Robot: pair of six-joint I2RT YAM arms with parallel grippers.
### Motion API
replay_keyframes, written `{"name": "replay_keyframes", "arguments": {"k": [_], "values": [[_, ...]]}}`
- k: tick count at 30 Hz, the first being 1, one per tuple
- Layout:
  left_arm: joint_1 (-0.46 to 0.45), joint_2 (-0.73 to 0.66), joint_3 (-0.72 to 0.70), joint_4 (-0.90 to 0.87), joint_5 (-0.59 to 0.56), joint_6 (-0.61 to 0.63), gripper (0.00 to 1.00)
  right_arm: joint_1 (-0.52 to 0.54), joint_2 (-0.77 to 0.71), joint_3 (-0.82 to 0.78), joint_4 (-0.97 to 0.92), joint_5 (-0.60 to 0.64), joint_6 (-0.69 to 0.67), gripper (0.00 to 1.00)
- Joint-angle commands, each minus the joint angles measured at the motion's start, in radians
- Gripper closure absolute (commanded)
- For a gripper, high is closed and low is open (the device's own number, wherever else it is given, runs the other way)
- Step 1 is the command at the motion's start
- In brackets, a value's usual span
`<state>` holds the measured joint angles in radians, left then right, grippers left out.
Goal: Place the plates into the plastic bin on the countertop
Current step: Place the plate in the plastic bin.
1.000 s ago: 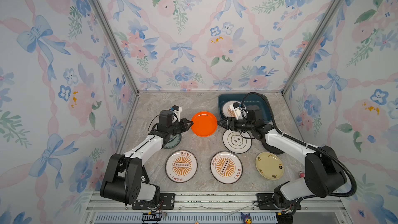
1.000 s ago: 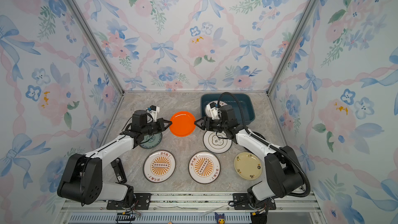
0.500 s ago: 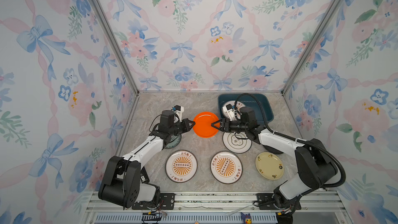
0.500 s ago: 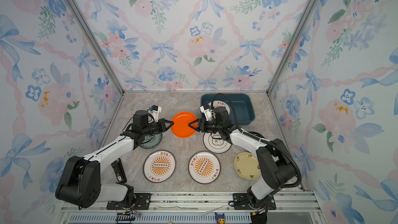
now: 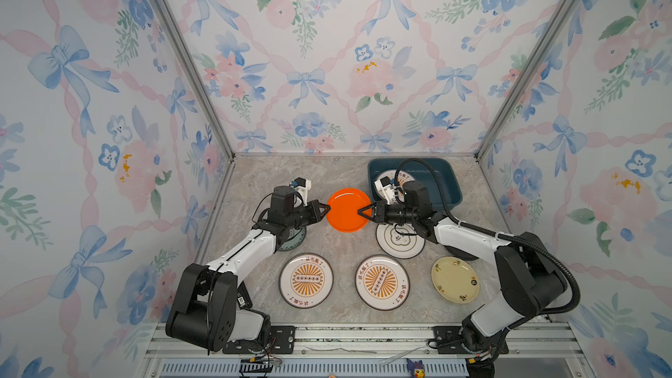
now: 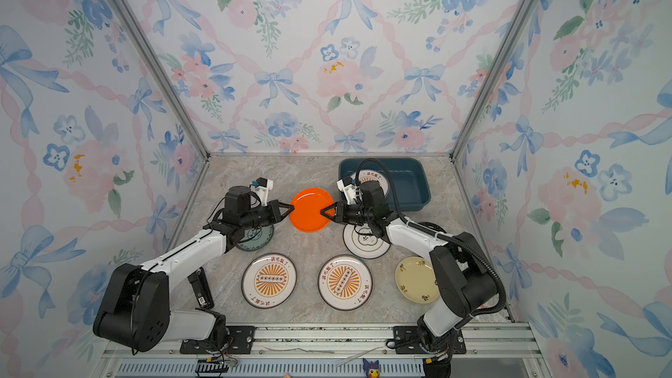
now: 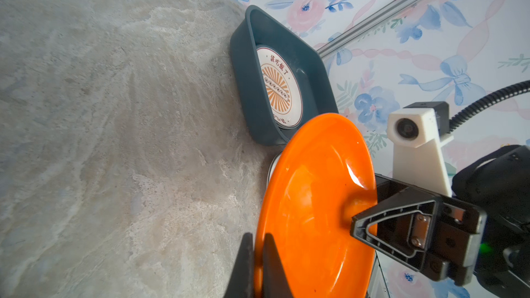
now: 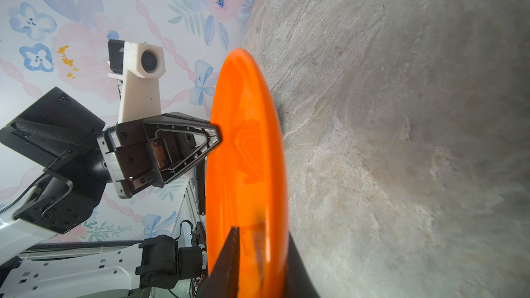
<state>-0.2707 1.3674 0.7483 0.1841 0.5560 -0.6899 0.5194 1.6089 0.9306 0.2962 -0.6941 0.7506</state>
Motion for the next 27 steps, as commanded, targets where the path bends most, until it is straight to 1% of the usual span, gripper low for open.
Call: {"name": "replay_keyframes", "arguments": {"k": [1, 5, 7, 13, 15, 17, 21, 22, 24, 27], "values": [[-0.011, -0.020, 0.003, 0.008, 0.010, -0.002, 0.92, 0.013, 0.011, 0.018, 0.008, -0.037, -0.018, 0.91], [-0.011, -0.030, 0.005, -0.012, 0.005, 0.009, 0.77, 0.006, 0.004, 0.050, -0.074, -0.020, -0.045, 0.98], [-0.012, -0.037, 0.008, -0.028, -0.004, 0.018, 0.70, -0.003, -0.006, 0.069, -0.120, -0.009, -0.062, 1.00], [-0.011, -0.054, 0.016, -0.072, -0.032, 0.047, 0.55, -0.070, -0.053, 0.122, -0.291, 0.030, -0.114, 1.00], [-0.011, -0.060, 0.019, -0.099, -0.052, 0.063, 0.50, -0.101, -0.077, 0.146, -0.384, 0.067, -0.169, 1.00], [-0.010, -0.075, 0.019, -0.134, -0.085, 0.084, 0.45, -0.142, -0.107, 0.181, -0.515, 0.127, -0.229, 1.00], [0.004, -0.121, -0.005, -0.191, -0.175, 0.104, 0.40, -0.255, -0.144, 0.247, -0.717, 0.247, -0.319, 1.00], [0.014, -0.140, -0.031, -0.201, -0.197, 0.104, 0.39, -0.288, -0.150, 0.265, -0.759, 0.292, -0.335, 1.00], [0.044, -0.175, -0.070, -0.210, -0.228, 0.098, 0.39, -0.345, -0.153, 0.300, -0.824, 0.364, -0.371, 1.00], [0.112, -0.228, -0.128, -0.213, -0.244, 0.086, 0.38, -0.412, -0.135, 0.350, -0.887, 0.455, -0.414, 1.00]]}}
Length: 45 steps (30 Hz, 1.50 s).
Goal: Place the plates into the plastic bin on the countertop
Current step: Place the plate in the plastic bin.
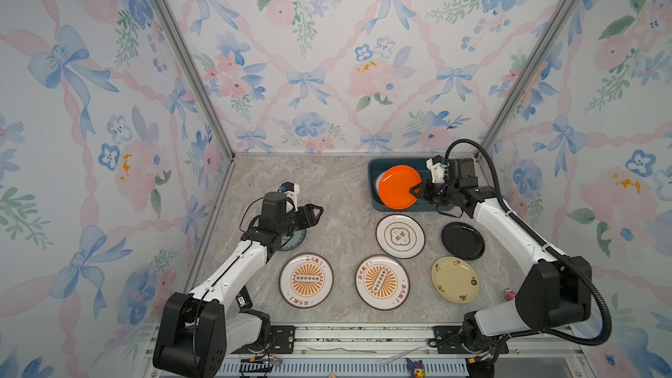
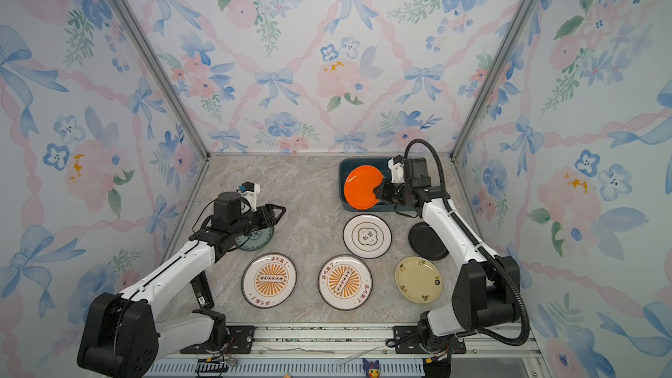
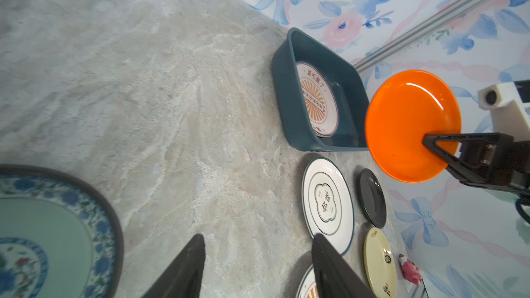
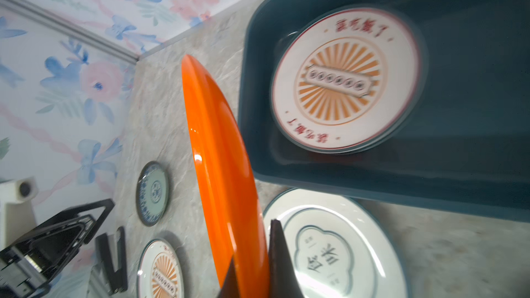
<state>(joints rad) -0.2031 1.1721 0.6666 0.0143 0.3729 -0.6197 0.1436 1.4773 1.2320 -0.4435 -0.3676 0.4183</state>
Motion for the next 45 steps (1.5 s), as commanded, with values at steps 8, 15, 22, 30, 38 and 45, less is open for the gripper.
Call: {"name": "replay_keyframes", "arguments": {"k": [8, 15, 22, 30, 38, 45], "values": [[0.199, -0.144, -0.177, -0.025, -0.090, -0.019, 0.37, -0.130, 0.091, 0.088, -0.124, 0.304, -0.100, 1.00], [0.249, -0.199, -0.231, -0.022, -0.135, -0.025, 0.37, -0.205, 0.209, 0.156, -0.111, 0.315, -0.099, 1.00], [0.291, -0.209, -0.275, 0.007, -0.123, -0.040, 0.36, -0.266, 0.272, 0.176, -0.087, 0.277, -0.088, 1.00], [0.306, -0.188, -0.274, 0.027, -0.093, -0.046, 0.36, -0.293, 0.357, 0.200, -0.049, 0.227, -0.059, 1.00], [0.309, -0.185, -0.277, 0.032, -0.087, -0.048, 0.35, -0.279, 0.427, 0.218, -0.030, 0.212, -0.044, 0.98], [0.312, -0.182, -0.279, 0.035, -0.081, -0.049, 0.35, -0.266, 0.461, 0.225, -0.041, 0.233, -0.046, 0.90]]}}
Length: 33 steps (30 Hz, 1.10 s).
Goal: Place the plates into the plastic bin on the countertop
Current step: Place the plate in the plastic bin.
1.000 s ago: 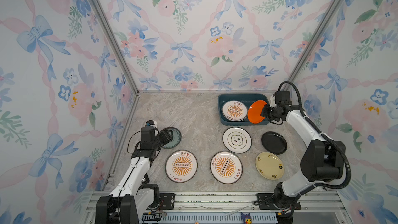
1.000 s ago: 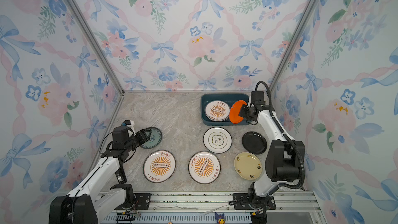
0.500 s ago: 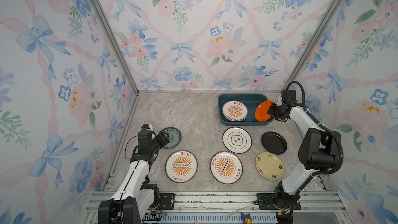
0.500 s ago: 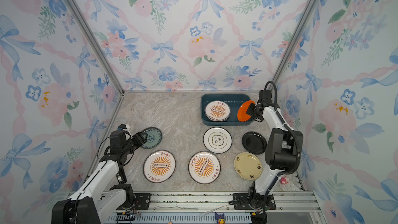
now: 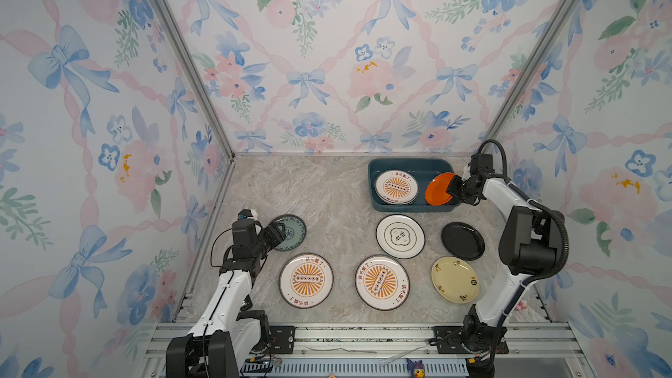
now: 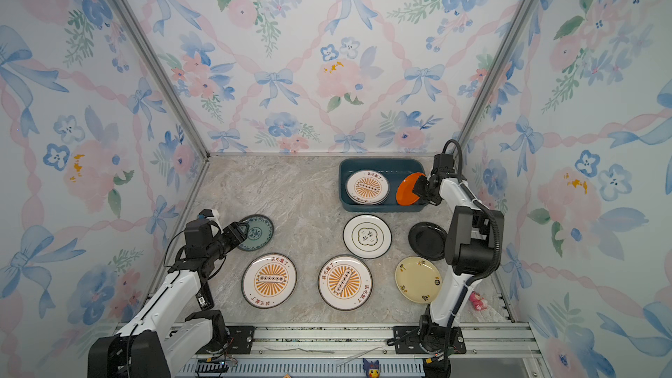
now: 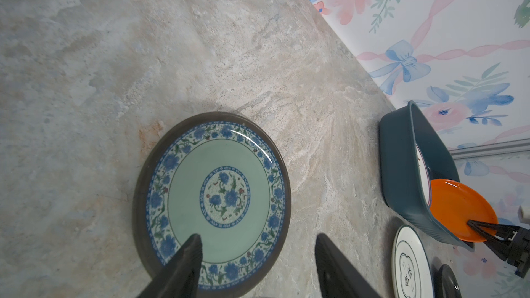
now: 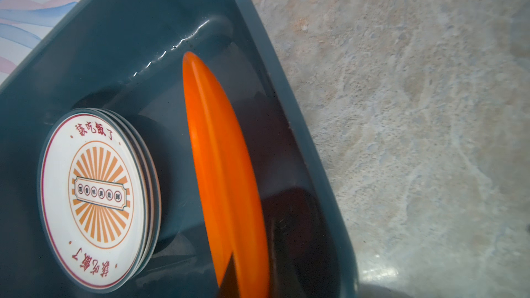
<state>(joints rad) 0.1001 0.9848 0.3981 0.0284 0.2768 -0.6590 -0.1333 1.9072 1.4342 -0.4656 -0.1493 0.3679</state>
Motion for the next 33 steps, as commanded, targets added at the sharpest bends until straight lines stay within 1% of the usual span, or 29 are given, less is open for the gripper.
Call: {"name": "replay_keyframes", "arguments": {"k": [1, 4, 11, 17, 21, 33], "values": [[0.009, 0.005, -0.010, 0.020, 0.015, -0.008, 0.35, 0.011, 0.033, 0.023, -0.022, 0.020, 0.005, 0.88], [0.009, 0.010, -0.011, 0.023, 0.018, -0.009, 0.35, 0.011, 0.039, 0.022, -0.031, 0.037, 0.005, 0.78], [0.009, 0.010, -0.009, 0.024, 0.025, -0.009, 0.35, 0.011, 0.055, 0.028, -0.047, 0.056, 0.004, 0.64], [0.010, 0.012, -0.010, 0.026, 0.023, -0.008, 0.35, 0.012, 0.056, 0.034, -0.057, 0.067, 0.001, 0.61], [0.010, 0.023, -0.011, 0.022, 0.019, -0.005, 0.35, 0.014, 0.045, 0.041, -0.069, 0.097, -0.007, 0.58], [0.010, 0.027, -0.001, 0.013, 0.018, -0.007, 0.35, 0.083, -0.092, 0.040, -0.117, 0.310, -0.068, 0.55]]}}
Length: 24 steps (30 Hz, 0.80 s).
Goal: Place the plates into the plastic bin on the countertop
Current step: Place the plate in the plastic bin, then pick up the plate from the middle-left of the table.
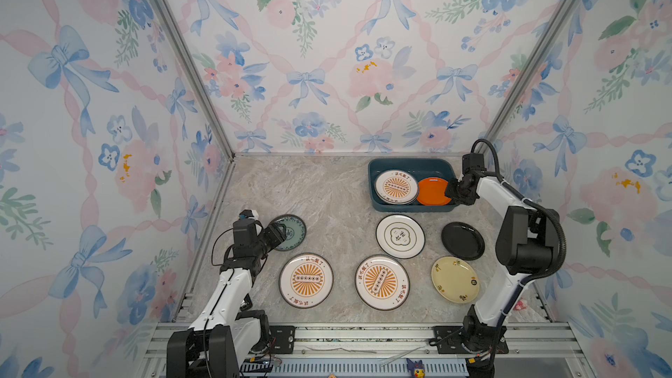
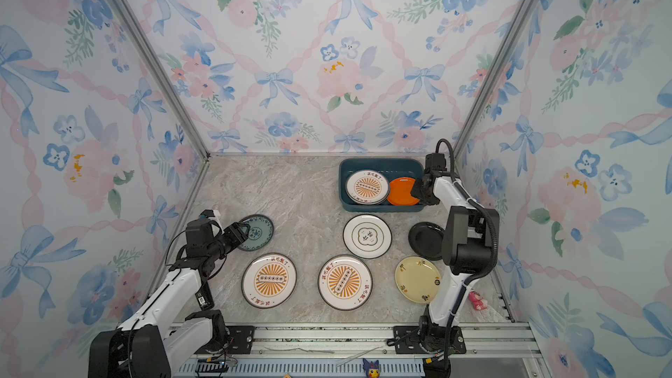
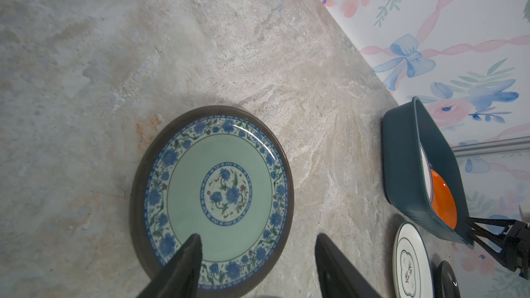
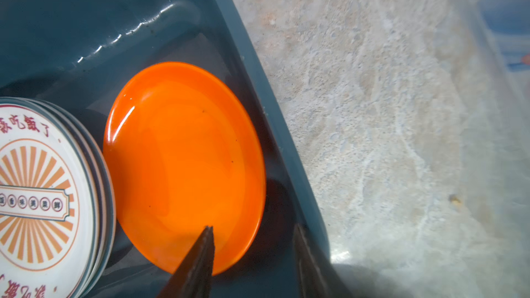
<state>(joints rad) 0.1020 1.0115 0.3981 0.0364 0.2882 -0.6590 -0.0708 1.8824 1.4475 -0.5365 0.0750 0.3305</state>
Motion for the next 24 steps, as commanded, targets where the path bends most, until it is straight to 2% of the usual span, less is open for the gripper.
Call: {"name": "replay_keyframes", "arguments": {"k": [1, 6, 12, 24], "values": [[0.008, 0.000, -0.001, 0.005, 0.005, -0.007, 0.35, 0.028, -0.080, 0.028, -0.049, 0.098, -0.034, 0.54], [0.008, 0.010, -0.004, 0.002, -0.004, -0.004, 0.35, 0.055, -0.130, 0.035, -0.058, 0.113, -0.040, 0.54], [0.008, 0.029, 0.000, -0.018, -0.024, -0.007, 0.35, 0.097, -0.217, 0.010, -0.043, 0.039, -0.039, 0.52], [0.008, 0.056, -0.044, -0.035, -0.042, -0.025, 0.35, 0.216, -0.398, -0.160, -0.003, 0.002, -0.019, 0.50]]}}
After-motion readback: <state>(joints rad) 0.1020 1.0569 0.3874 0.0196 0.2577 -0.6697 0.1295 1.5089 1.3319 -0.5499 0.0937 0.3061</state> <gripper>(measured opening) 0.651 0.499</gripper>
